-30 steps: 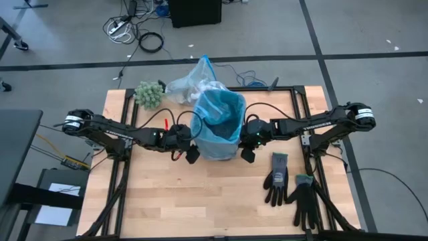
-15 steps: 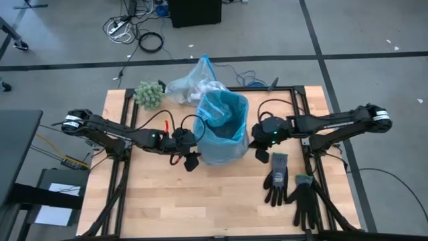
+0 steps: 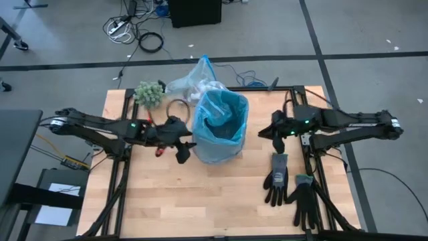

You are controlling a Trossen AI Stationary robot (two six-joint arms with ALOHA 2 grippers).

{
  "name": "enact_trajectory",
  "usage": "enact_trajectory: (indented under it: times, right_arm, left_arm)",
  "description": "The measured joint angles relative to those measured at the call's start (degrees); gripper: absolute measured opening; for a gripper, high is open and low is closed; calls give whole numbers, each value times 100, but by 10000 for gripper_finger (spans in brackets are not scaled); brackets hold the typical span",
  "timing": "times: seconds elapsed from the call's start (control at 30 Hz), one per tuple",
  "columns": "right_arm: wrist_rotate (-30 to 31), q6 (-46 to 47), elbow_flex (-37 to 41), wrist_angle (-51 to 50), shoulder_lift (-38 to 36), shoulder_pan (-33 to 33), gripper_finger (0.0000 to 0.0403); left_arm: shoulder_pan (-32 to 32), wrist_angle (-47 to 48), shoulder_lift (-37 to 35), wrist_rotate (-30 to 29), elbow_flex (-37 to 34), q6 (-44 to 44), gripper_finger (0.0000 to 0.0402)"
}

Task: Place trash/remove bag and relplace
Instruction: Insert the new blue trash bag into the trash bin, then return to Home Position

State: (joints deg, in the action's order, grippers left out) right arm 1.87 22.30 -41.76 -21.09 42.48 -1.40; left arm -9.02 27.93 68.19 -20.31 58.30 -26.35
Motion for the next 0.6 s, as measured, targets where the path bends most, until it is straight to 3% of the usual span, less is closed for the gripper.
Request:
enact_trajectory:
  times: [0.23, 0.43, 0.6]
  right_arm:
    - [0, -6, -102, 27, -874, -121, 40]
    - [-17, -1365, -536, 13, -1347, -99, 8]
    - [176, -2066, -848, -213, -1606, -99, 6]
  left_arm:
    - [0, 575, -812, -153, 422, 376, 240]
    - [0, 1635, -1268, -640, 839, 1135, 240]
    - [-2, 1299, -1714, -933, 992, 1350, 240]
